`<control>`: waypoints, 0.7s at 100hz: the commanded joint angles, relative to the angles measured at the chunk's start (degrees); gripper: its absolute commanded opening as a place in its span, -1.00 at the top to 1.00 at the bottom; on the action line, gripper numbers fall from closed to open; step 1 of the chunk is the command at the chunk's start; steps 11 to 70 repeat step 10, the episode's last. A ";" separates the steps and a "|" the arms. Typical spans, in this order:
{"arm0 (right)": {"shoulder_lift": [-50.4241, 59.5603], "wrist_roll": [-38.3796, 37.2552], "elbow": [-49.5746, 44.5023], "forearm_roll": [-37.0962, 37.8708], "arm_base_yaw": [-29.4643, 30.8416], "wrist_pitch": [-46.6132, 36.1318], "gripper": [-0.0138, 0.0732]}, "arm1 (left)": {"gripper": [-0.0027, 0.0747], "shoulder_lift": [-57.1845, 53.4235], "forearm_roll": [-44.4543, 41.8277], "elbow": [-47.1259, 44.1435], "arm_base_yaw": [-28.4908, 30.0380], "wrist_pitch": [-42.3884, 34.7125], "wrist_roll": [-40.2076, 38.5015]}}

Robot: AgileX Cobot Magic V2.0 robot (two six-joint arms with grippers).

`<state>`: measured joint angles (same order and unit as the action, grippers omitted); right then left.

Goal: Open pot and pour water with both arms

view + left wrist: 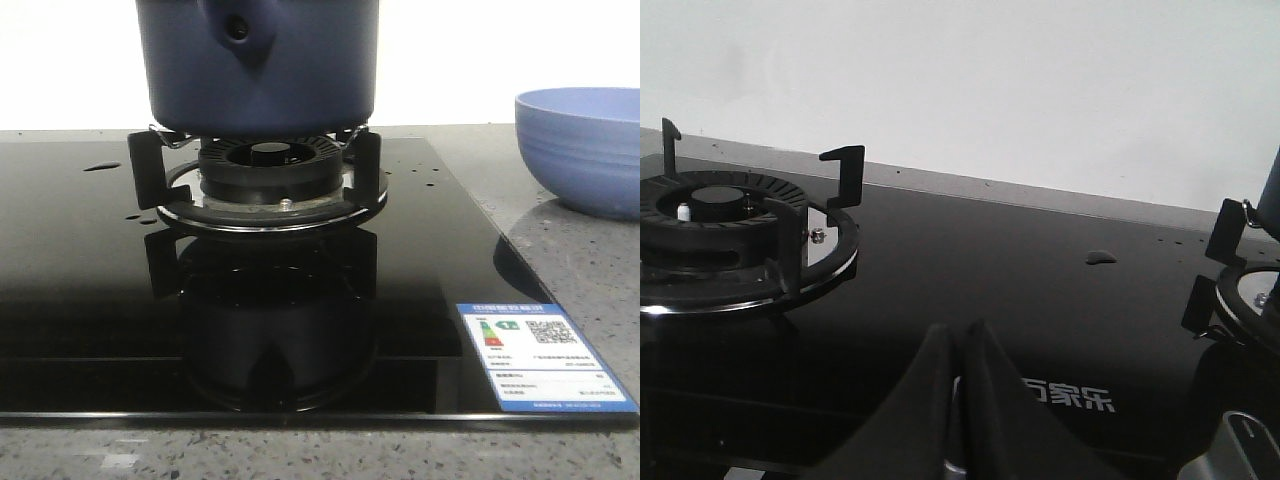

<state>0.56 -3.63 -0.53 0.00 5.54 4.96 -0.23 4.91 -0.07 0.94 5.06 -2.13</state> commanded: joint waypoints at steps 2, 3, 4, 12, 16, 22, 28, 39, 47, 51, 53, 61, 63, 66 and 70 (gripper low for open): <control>1.04 0.07 -1.54 0.84 0.03 -4.07 0.84 | 0.98 -1.55 0.42 -1.88 0.10 -3.93 -0.14; 1.04 0.07 -1.54 0.84 0.03 -4.07 0.84 | 0.98 -1.55 0.42 -1.88 0.10 -3.93 -0.14; 1.04 0.07 -1.54 0.84 0.03 -4.07 0.84 | 0.98 -1.55 0.42 -1.88 0.10 -3.93 -0.14; 1.04 0.07 -1.54 0.84 0.03 -4.07 0.84 | 0.98 -1.55 0.42 -1.88 0.10 -3.93 -0.14; 1.04 0.07 -1.54 0.84 0.03 -4.07 0.84 | 0.98 -1.55 0.42 -1.88 0.10 -3.93 -0.14; 1.04 0.07 -1.54 0.84 0.03 -4.07 0.84 | 0.98 -1.55 0.42 -1.88 0.10 -3.93 -0.14; 1.04 0.07 -1.54 0.84 0.03 -4.07 0.84 | 0.98 -1.55 0.42 -1.88 0.10 -3.93 -0.14; 1.04 0.07 -1.54 0.84 0.03 -4.07 0.84 | 0.98 -1.55 0.42 -1.88 0.10 -3.93 -0.14; 1.04 0.07 -1.54 0.84 0.03 -4.07 0.84 | 0.98 -1.55 0.42 -1.88 0.10 -3.93 -0.14; 1.04 0.07 -1.54 0.84 0.03 -4.07 0.84 | 0.98 -1.55 0.42 -1.88 0.10 -3.93 -0.14; 1.04 0.07 -1.54 0.84 0.03 -4.07 0.84 | 0.98 -1.55 0.42 -1.88 0.10 -3.93 -0.14; 1.04 0.07 -1.54 0.84 0.03 -4.07 0.84 | 0.98 -1.55 0.42 -1.88 0.10 -3.93 -0.14; 1.04 0.07 -1.54 0.84 0.03 -4.07 0.84 | 0.98 -1.55 0.42 -1.88 0.10 -3.93 -0.14; 1.04 0.07 -1.54 0.84 0.03 -4.07 0.84 | 0.98 -1.55 0.42 -1.88 0.10 -3.93 -0.14; 1.04 0.07 -1.54 0.84 0.03 -4.07 0.84 | 0.98 -1.55 0.42 -1.88 0.10 -3.93 -0.14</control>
